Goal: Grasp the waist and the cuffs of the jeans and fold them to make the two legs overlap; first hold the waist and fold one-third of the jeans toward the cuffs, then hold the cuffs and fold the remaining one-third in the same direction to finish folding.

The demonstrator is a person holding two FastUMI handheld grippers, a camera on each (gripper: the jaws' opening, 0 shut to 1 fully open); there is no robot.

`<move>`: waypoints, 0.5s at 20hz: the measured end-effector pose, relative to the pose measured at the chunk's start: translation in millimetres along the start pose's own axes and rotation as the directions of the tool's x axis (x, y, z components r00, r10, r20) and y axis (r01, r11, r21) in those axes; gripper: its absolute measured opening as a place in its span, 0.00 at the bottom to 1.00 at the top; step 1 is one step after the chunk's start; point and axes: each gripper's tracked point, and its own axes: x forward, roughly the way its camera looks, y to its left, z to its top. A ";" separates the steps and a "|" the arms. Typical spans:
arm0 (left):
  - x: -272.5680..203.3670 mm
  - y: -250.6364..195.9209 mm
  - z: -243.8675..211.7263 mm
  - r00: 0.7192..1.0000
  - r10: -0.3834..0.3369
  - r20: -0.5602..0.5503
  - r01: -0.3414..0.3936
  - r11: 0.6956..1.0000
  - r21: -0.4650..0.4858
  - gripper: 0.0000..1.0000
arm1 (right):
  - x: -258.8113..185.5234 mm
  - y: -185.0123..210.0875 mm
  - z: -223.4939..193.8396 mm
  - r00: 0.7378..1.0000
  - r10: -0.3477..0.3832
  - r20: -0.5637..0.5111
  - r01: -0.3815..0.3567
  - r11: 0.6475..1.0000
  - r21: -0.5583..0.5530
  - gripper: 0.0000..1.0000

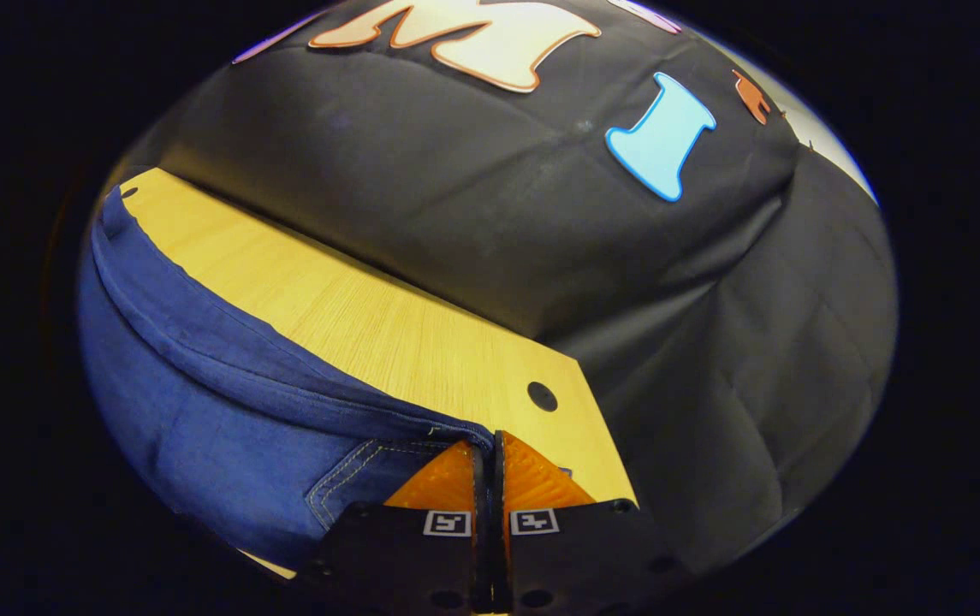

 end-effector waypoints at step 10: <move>-82.6 13.9 74.2 0.931 0.047 0.362 0.089 0.932 -0.350 0.95 | -42.4 -50.7 -1.5 0.998 -0.066 0.008 0.058 0.924 0.378 1.00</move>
